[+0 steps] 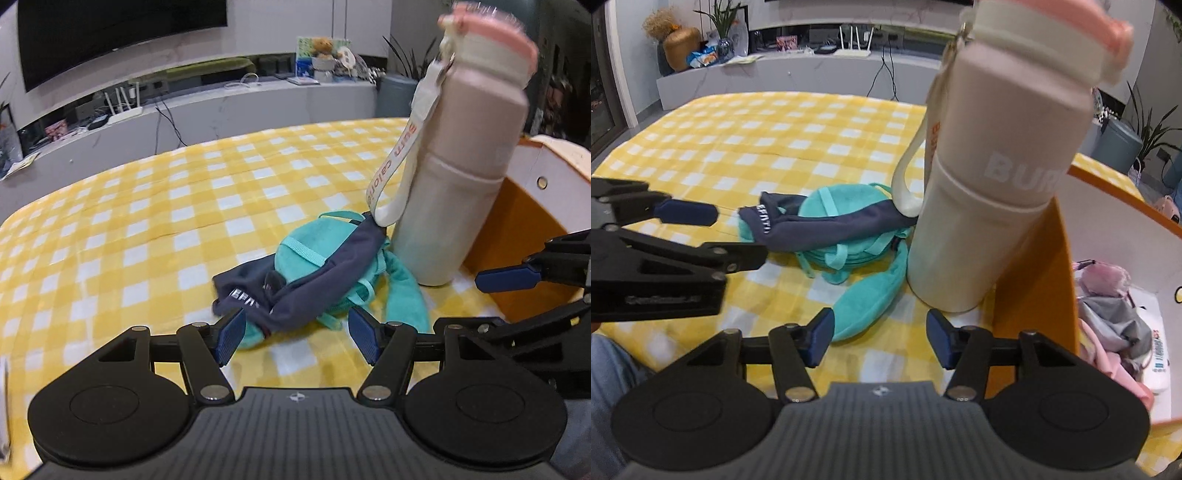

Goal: Organize soft objects
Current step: 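Grasp the navy strap with the left gripper while the right gripper grasps the teal strap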

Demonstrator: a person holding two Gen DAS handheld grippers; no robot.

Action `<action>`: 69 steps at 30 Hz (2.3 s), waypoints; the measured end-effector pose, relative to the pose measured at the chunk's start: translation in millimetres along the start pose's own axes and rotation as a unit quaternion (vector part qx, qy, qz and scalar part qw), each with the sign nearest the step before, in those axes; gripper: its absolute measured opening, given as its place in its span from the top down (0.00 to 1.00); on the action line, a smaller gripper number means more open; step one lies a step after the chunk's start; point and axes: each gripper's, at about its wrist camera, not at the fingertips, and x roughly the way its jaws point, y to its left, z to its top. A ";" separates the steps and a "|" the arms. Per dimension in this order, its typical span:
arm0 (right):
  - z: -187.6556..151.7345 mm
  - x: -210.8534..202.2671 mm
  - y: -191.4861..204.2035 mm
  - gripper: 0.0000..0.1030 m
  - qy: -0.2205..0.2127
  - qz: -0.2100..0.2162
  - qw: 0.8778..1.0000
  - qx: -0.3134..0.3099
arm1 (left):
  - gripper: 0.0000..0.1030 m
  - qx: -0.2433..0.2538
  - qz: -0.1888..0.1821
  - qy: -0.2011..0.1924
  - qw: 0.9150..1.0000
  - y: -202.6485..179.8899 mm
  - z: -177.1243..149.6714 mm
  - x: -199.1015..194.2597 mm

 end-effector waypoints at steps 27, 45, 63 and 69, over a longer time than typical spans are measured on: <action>2.2 18.3 12.6 0.98 0.030 0.047 0.998 -0.005 | 0.94 -0.117 0.065 -0.006 0.991 31.9 -9.8 -45.3; 13.0 3.9 -4.7 1.00 0.001 -0.073 0.997 0.011 | 0.94 -0.173 0.200 -0.011 0.964 90.8 -25.8 -76.1; 28.9 8.5 21.9 0.45 -0.006 0.083 0.996 0.038 | 0.40 -0.060 0.061 -0.006 0.996 63.6 -24.2 -27.8; 26.9 22.9 23.6 0.06 0.020 0.076 0.996 0.044 | 0.26 -0.065 0.058 0.022 0.996 81.7 -34.2 -9.6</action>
